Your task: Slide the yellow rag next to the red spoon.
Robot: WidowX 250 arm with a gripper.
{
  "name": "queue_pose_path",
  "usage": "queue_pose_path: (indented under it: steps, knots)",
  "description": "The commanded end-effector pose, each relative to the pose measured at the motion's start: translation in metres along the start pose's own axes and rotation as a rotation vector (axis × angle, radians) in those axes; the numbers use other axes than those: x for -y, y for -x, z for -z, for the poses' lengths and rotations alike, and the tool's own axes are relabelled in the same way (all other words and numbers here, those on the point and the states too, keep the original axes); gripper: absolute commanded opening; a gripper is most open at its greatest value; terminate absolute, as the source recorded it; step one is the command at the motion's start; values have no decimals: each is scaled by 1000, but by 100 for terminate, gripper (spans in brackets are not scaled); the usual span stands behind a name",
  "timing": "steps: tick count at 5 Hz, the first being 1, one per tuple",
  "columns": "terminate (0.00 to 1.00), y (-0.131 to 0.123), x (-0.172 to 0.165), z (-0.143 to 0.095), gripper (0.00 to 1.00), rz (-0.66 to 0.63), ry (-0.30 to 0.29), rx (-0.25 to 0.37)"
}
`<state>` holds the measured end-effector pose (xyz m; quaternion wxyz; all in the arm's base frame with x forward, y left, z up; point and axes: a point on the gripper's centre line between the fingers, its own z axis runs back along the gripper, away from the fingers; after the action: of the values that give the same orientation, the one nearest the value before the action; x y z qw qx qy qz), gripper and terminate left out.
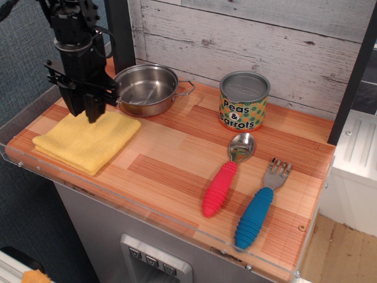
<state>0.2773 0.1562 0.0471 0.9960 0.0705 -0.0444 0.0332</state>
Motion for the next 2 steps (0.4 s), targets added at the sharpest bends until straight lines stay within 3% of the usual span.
queue_pose_path:
  steps: [1, 2]
  knots:
    - [0, -1, -11, 17, 0, 18, -49, 14]
    - [0, -2, -6, 26, 0, 16, -46, 7]
